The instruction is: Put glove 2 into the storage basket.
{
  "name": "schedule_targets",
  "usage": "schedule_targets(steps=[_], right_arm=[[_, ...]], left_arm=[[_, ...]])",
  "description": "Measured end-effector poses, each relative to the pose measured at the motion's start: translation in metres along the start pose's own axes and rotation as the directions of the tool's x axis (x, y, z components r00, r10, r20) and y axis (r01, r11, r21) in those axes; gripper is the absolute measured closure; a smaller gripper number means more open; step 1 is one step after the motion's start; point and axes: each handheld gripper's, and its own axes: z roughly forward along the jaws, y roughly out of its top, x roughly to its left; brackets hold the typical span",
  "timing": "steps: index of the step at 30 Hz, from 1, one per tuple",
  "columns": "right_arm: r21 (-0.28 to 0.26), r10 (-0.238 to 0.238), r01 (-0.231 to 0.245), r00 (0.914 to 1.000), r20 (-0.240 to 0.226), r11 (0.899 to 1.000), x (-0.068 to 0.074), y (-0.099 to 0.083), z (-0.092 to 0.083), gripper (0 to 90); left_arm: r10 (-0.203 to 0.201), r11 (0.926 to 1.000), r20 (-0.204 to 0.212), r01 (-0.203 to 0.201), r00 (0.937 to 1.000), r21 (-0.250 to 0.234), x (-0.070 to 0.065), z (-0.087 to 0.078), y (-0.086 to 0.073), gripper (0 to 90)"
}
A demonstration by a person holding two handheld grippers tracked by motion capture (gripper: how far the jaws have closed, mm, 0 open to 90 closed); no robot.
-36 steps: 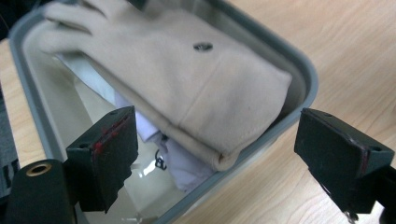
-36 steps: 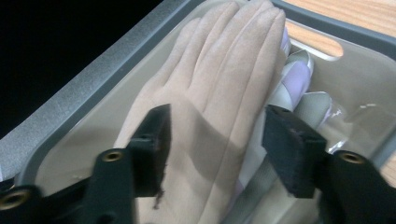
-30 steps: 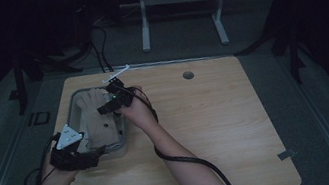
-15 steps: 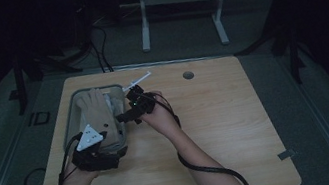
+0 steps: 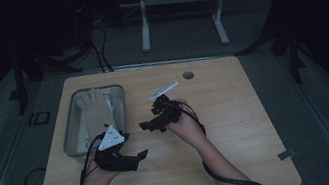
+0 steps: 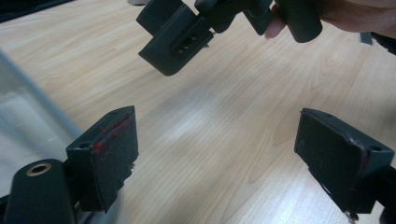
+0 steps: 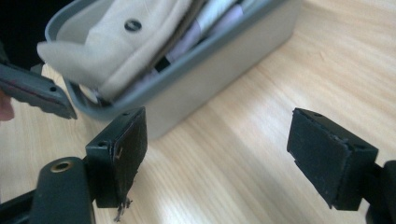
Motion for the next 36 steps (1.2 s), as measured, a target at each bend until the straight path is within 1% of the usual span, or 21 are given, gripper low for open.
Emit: schedule_targets(steps=[3,4,6,8,9,11,13,16,18,19,20,21,22,23,24,25,29,31,33,36], right_arm=[[0.004,-0.002,0.002,1.0,0.006,1.0,-0.004,-0.011,-0.005,19.4],[0.001,0.001,-0.001,1.0,0.007,1.0,-0.005,-0.014,-0.007,19.4],[0.003,-0.001,0.001,1.0,0.01,1.0,-0.008,-0.02,-0.009,19.3],[0.002,-0.004,0.004,1.0,0.009,1.0,-0.01,-0.026,-0.011,18.9],[0.002,-0.004,0.004,1.0,0.009,1.0,-0.01,-0.026,-0.011,18.9],[0.0,-0.01,0.01,0.9999,0.006,1.0,-0.013,-0.035,-0.015,18.7],[0.002,-0.006,0.006,1.0,-0.002,1.0,-0.016,-0.042,-0.016,18.6],[0.005,-0.006,0.006,1.0,-0.001,1.0,-0.018,-0.05,-0.018,18.5],[0.012,-0.006,0.006,1.0,0.005,1.0,-0.019,-0.055,-0.018,18.5],[0.015,-0.014,0.014,0.9999,0.009,1.0,-0.02,-0.059,-0.017,18.5],[0.023,-0.006,0.006,0.9999,0.009,1.0,-0.021,-0.062,-0.017,18.5],[0.025,-0.001,0.001,0.9999,0.01,1.0,-0.022,-0.066,-0.017,18.5],[0.025,0.003,-0.004,0.9999,0.012,1.0,-0.024,-0.07,-0.017,18.5],[0.027,0.012,-0.013,0.9999,0.012,1.0,-0.025,-0.074,-0.017,18.3],[0.027,0.012,-0.013,0.9999,0.012,1.0,-0.025,-0.074,-0.017,18.3],[0.028,0.02,-0.021,0.9996,0.022,0.999,-0.029,-0.08,-0.018,18.3],[0.027,0.034,-0.035,0.9992,0.019,0.999,-0.033,-0.092,-0.019,18.3],[0.014,0.03,-0.03,0.9995,0.013,0.999,-0.033,-0.097,-0.02,18.4],[-0.006,0.009,-0.009,0.9998,0.017,1.0,-0.034,-0.101,-0.022,18.4],[-0.019,-0.008,0.008,0.9998,0.017,1.0,-0.035,-0.107,-0.025,17.8]], left_arm=[[0.009,0.9998,0.014,-0.009,0.9999,0.015,-0.003,0.007,0.0,14.0],[0.014,0.9996,0.029,-0.015,0.9995,0.023,-0.007,0.013,-0.001,14.0],[0.013,0.9995,0.047,-0.015,0.9988,0.026,-0.01,0.019,-0.002,14.0],[0.017,0.9992,0.06,-0.019,0.9981,0.035,-0.013,0.025,-0.003,14.0],[0.017,0.9992,0.06,-0.019,0.9981,0.035,-0.013,0.025,-0.003,14.0],[0.021,0.9988,0.078,-0.024,0.9967,0.043,-0.016,0.033,-0.005,14.0],[0.028,0.9982,0.087,-0.032,0.9958,0.051,-0.019,0.038,-0.006,14.0],[0.042,0.9967,0.096,-0.048,0.9945,0.065,-0.021,0.045,-0.008,14.0],[0.045,0.9967,0.098,-0.051,0.9942,0.063,-0.023,0.05,-0.01,14.0],[0.05,0.9966,0.098,-0.057,0.9939,0.061,-0.024,0.053,-0.012,14.0],[0.06,0.9952,0.098,-0.067,0.9934,0.072,-0.025,0.056,-0.014,14.0],[0.06,0.9952,0.098,-0.067,0.9934,0.072,-0.025,0.056,-0.014,14.0],[0.062,0.9939,0.113,-0.071,0.9917,0.084,-0.027,0.063,-0.017,14.0],[0.063,0.9928,0.116,-0.075,0.9912,0.093,-0.028,0.065,-0.019,14.0],[0.063,0.9928,0.116,-0.075,0.9912,0.093,-0.028,0.065,-0.019,14.0],[0.067,0.992,0.125,-0.079,0.99,0.098,-0.03,0.069,-0.021,14.0],[0.064,0.991,0.135,-0.078,0.9888,0.108,-0.031,0.074,-0.024,14.0],[0.055,0.9911,0.143,-0.072,0.9881,0.112,-0.032,0.077,-0.025,14.0],[0.051,0.9917,0.148,-0.067,0.9877,0.109,-0.032,0.079,-0.025,14.0],[0.052,0.992,0.149,-0.068,0.9875,0.106,-0.034,0.082,-0.026,14.0]])
